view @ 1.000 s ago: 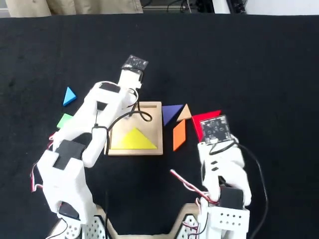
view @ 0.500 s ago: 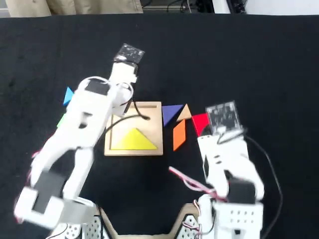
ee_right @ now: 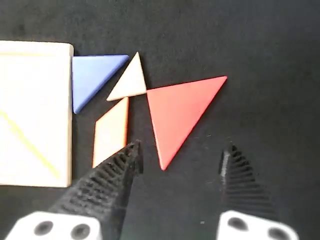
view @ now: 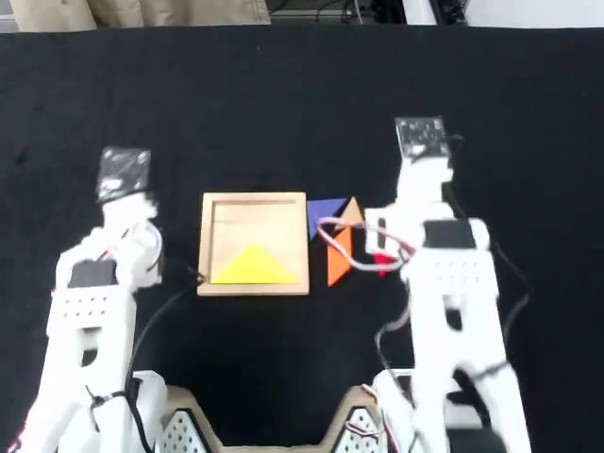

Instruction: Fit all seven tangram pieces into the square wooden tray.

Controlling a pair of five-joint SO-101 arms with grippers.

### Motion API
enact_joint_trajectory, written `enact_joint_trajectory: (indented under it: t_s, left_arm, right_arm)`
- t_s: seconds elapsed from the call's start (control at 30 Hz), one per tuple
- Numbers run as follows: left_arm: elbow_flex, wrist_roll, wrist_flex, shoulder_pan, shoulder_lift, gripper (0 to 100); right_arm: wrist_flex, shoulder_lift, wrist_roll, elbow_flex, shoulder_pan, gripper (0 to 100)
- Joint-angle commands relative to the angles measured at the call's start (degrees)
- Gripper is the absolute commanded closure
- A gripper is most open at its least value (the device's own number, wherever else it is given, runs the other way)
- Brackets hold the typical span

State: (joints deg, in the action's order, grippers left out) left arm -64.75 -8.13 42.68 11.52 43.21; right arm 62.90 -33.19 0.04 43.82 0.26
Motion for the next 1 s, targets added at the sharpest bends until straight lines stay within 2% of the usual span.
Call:
enact_joint_trajectory:
  t_s: [0.0, 0.2, 0.43, 0.97]
  left_arm:
    - [-6.73, 6.77, -11.60, 4.53, 1.85, 97]
    - [-10.42, 6.86, -16.62, 2.33, 1.85, 97]
    - [-10.95, 6.77, -17.85, 2.33, 1.85, 97]
    - [-10.95, 4.57, -17.85, 2.07, 1.67, 97]
  right_arm:
    - [0.09, 11.38, -7.12, -8.84, -1.05, 72.7]
    - [0.00, 28.79, -11.78, -18.42, -1.14, 73.0]
    - [0.26, 45.85, -11.96, -29.05, -1.05, 73.0]
    - [0.00, 50.33, -11.87, -32.92, -0.44, 71.8]
